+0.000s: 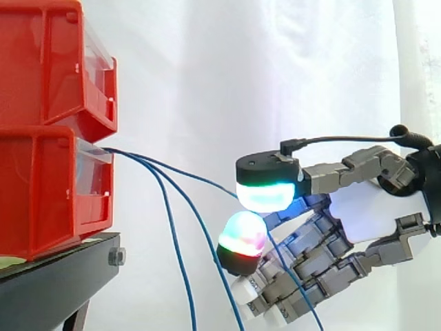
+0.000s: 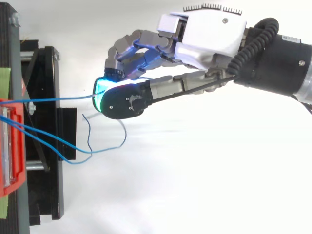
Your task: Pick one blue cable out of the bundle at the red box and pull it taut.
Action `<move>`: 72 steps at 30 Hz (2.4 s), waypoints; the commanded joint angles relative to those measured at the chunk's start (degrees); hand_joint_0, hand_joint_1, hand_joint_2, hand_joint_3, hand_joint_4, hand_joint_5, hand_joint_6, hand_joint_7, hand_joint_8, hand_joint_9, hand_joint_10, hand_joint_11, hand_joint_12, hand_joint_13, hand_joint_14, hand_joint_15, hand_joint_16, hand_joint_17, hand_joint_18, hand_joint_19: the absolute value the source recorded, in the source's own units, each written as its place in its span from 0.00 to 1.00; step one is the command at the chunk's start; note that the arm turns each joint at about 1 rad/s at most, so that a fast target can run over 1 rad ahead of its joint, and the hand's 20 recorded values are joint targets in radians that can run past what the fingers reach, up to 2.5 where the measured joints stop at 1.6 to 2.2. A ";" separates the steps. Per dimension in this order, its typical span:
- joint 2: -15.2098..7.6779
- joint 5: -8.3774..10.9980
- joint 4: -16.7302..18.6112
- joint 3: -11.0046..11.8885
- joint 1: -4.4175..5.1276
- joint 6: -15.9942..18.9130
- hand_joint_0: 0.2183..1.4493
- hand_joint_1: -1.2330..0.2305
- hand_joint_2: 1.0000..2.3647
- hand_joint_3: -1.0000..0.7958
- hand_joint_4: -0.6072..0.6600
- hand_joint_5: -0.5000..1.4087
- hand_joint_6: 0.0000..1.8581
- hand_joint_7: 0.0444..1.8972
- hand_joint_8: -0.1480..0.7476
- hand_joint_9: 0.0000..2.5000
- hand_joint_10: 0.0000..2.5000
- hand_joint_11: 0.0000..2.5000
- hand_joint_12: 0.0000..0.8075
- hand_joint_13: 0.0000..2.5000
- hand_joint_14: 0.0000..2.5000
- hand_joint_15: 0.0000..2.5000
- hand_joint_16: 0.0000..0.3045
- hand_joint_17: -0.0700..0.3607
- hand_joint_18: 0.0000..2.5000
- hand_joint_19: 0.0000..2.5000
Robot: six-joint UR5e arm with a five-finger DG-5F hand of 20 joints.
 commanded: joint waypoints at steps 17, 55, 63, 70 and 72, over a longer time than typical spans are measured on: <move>0.07 0.00 0.05 -0.01 -0.01 0.04 0.24 0.57 0.00 0.29 0.61 0.20 0.39 0.50 0.55 0.28 0.00 0.12 0.44 0.13 0.00 0.05 0.16 0.42 0.12 0.08; 0.07 0.00 -0.12 0.69 0.25 0.04 0.32 0.28 0.01 0.60 0.58 0.20 0.45 0.55 0.60 0.35 0.00 0.17 0.47 0.21 0.00 0.05 0.18 0.45 0.22 0.04; 0.07 0.09 -0.21 2.28 0.43 -1.10 0.33 0.26 0.01 0.62 0.56 0.21 0.46 0.59 0.59 0.38 0.00 0.18 0.47 0.22 0.00 0.06 0.18 0.45 0.24 0.04; 0.07 0.26 -2.85 3.59 0.52 -3.04 0.32 0.25 0.01 0.63 0.57 0.22 0.45 0.63 0.59 0.41 0.00 0.16 0.48 0.24 0.00 0.05 0.19 0.46 0.25 0.04; 0.07 0.26 -4.34 4.03 0.52 -3.65 0.31 0.25 0.01 0.64 0.55 0.22 0.44 0.63 0.59 0.41 0.00 0.16 0.48 0.24 0.00 0.05 0.19 0.47 0.25 0.04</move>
